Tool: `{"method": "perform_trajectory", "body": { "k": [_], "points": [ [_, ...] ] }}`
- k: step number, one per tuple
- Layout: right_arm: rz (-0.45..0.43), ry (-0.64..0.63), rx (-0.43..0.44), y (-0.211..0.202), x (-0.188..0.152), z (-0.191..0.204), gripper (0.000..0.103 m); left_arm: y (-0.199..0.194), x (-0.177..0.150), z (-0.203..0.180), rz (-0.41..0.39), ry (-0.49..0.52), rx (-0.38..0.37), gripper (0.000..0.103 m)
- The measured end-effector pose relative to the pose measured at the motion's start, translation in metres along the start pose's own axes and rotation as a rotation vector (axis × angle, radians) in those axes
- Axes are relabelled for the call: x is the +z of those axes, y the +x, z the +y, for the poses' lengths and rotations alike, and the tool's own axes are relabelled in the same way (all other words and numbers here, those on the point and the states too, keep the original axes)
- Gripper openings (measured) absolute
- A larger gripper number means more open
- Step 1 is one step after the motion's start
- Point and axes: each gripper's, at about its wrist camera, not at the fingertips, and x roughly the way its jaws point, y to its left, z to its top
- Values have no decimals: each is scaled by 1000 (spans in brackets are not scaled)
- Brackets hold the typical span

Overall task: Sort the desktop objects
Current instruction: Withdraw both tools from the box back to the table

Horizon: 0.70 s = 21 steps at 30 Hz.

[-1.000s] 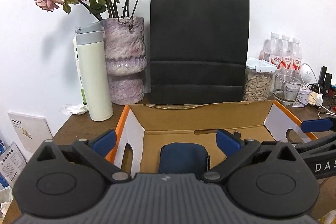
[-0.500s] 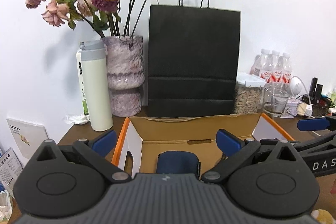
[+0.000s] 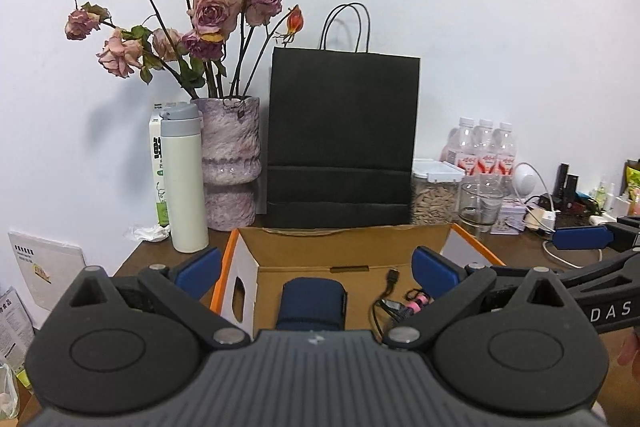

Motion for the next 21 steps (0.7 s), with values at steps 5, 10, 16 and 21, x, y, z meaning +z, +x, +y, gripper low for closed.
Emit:
{"method": "perform_trajectory", "body": {
  "k": [5,10,16,21],
  "points": [
    [-1,0,-10,-25,-19,4,103,-25,-12,3,4,-3,-6,103],
    [24,17,-14,-45,-42,7,103,-48,-28,5,28,-29,-16,103],
    [61,25,-32,-65,-74,10,103,-69,-51,10,52,-46,3,103],
    [101,50,-53,-75,-99,7,103,-86,-68,15,56,-47,11,103]
  ]
}}
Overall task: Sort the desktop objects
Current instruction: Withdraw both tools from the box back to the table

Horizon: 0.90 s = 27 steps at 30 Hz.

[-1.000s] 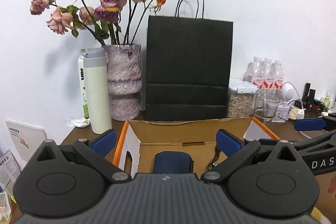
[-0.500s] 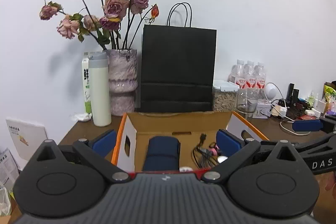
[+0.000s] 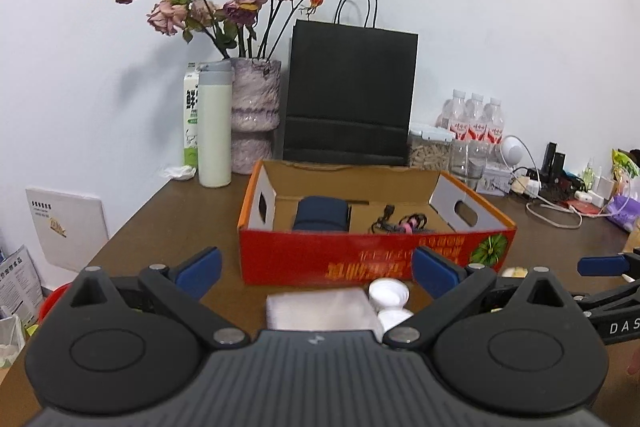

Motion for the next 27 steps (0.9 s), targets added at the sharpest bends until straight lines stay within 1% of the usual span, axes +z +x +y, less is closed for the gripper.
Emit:
{"method": "perform_trajectory", "body": {
  "k": [3,9,13,18,27],
  "points": [
    [10,8,-34,-4,-15,-3,103,-6,-10,1,18,10,0,103],
    [41,34,-21,-12,-39,-6,103,-13,-27,1,60,13,-4,103],
    [52,38,9,-15,-50,-4,103,-17,-35,2,75,8,4,103],
    [34,36,62,-23,-57,2,103,-21,-44,2,93,18,9,103],
    [25,25,107,-29,-62,12,103,-27,-50,3,101,18,25,103]
  ]
}}
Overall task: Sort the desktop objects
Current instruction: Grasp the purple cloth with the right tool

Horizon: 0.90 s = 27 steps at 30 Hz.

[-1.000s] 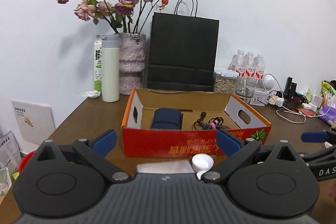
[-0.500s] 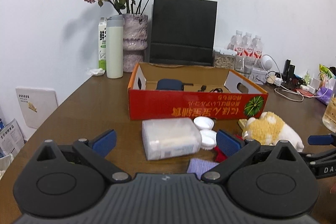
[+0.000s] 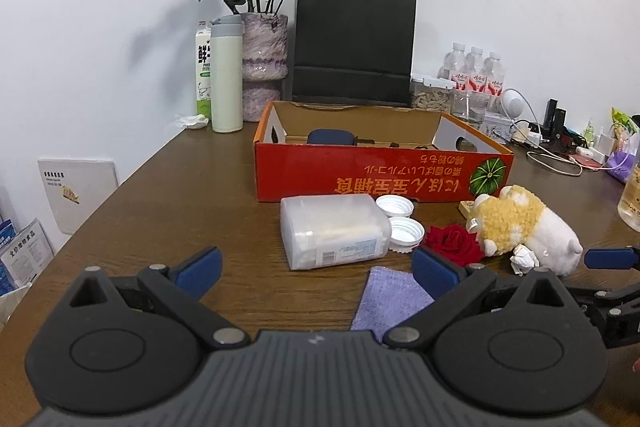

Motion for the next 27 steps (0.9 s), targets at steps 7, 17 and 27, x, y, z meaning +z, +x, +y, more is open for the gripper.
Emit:
{"method": "perform_trajectory", "body": {
  "k": [7,17,27],
  "points": [
    [3,-18,25,2,0,11,103,-3,-5,7,16,-2,20,103],
    [77,-178,91,27,-1,59,103,-6,-14,29,38,-42,61,103],
    [144,-209,112,56,3,77,103,-8,-19,46,43,-74,76,103]
  ]
}}
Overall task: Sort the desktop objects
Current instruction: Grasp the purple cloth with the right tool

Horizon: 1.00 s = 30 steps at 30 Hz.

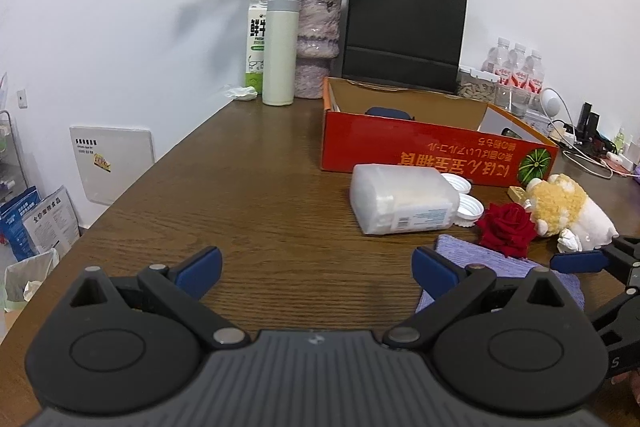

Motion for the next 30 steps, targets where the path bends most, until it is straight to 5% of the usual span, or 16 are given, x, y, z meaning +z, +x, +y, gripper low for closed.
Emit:
{"method": "perform_trajectory", "body": {
  "k": [10,16,22,26,30],
  "points": [
    [4,21,13,3,0,-3,103,3,0,-2,5,-2,-12,103],
    [-13,-2,38,-1,-2,-1,91,2,2,-3,4,-4,-4,103],
    [-36,-35,87,-7,-3,4,62,0,3,-3,2,-2,0,103],
    [-49,-26,121,-10,-4,4,24,-4,4,-4,-5,-1,5,103],
    [-66,9,139,-14,-4,0,18,-8,6,-5,-14,1,6,103]
  ]
}}
